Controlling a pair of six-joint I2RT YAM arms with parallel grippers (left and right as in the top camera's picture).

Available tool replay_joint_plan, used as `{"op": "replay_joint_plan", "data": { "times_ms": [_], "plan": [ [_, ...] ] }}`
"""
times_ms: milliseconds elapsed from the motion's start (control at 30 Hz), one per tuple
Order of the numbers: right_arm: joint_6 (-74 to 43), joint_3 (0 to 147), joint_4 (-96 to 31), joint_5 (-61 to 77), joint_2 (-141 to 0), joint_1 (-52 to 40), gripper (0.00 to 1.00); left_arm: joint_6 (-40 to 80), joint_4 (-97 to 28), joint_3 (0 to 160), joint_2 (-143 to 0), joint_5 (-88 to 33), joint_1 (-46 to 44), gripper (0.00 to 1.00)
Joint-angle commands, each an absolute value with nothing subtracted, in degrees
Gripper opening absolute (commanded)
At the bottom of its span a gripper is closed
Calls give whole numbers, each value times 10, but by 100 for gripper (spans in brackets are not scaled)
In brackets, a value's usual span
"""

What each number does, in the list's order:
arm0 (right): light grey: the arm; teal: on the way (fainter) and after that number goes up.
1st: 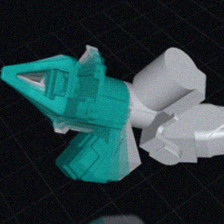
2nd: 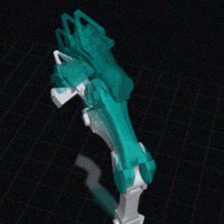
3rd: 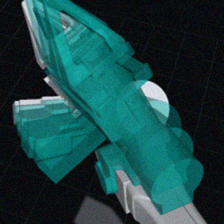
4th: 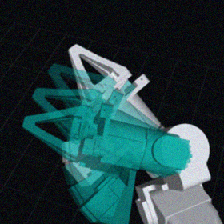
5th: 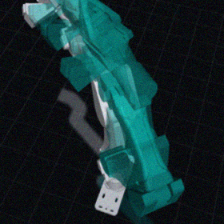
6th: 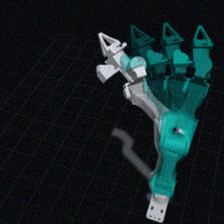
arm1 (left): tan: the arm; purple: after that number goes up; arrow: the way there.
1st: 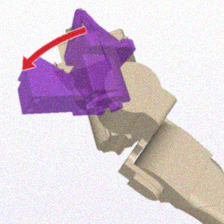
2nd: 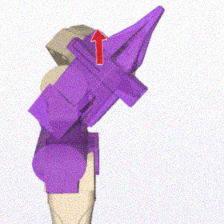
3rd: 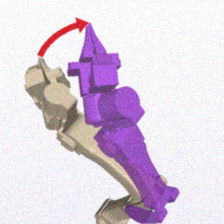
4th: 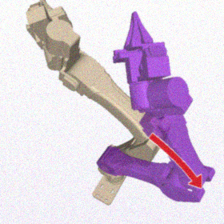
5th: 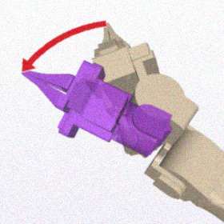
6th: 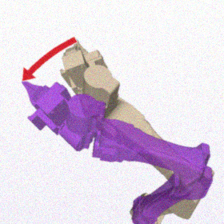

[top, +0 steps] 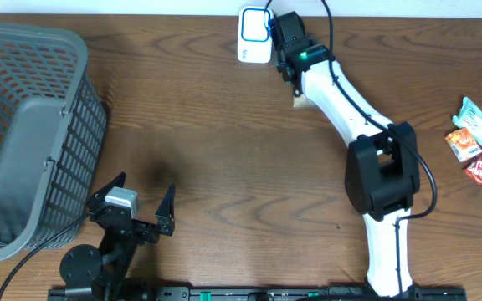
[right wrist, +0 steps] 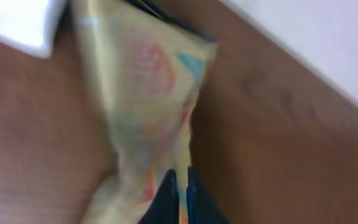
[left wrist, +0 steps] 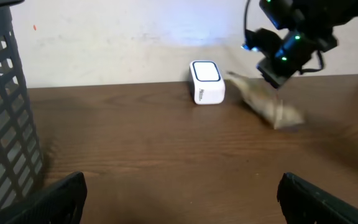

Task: Scan the item barcode
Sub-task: 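Hold the wafer bag in front of the scanner window, then carry the wafer bag to the table's right edge and release it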

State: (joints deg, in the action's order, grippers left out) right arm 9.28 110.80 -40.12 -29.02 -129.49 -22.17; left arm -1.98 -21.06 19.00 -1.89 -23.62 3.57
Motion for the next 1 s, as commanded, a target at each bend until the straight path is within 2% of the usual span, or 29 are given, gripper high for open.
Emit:
{"op": "replay_joint_plan", "data": {
  "times_ms": [0,167,233,300,333,367,400,433,500,533,667,733,967],
  "plan": [
    [-11,1125,-456,-328,-1239,-189,1,-28,-210,193,-18,-233,34,98],
    [-89,1124,-551,-322,-1231,-119,1,-28,-210,193,-18,-233,34,98],
    [-79,1116,-559,-269,-1232,-94,1,-28,-210,193,-18,-233,34,98],
    [-60,1115,-555,-160,-1232,-82,1,-28,-210,193,-18,-233,34,98],
    [-41,1115,-553,-97,-1232,-80,9,-28,-210,193,-18,-233,34,98],
    [-23,1115,-550,-47,-1232,-79,43,-28,-210,193,-18,-233,34,98],
    [-13,1115,-547,-13,-1232,-81,67,-28,-210,193,-18,-233,34,98],
    [-11,1115,-541,4,-1232,-84,81,-28,-210,193,-18,-233,34,98],
    [-6,1115,-529,8,-1233,-96,96,-28,-210,193,-18,-233,34,98],
    [6,1115,-524,8,-1234,-104,99,-28,-210,193,-18,-233,34,98],
    [21,1115,-499,-6,-1252,-139,99,-28,-210,193,-18,-233,34,98],
    [-8,1115,-484,-30,-1272,-151,99,-28,-210,193,-18,-233,34,98],
    [-26,1115,-442,-63,-1350,-164,99,-28,-210,193,-18,-233,34,98]
  ]
}}
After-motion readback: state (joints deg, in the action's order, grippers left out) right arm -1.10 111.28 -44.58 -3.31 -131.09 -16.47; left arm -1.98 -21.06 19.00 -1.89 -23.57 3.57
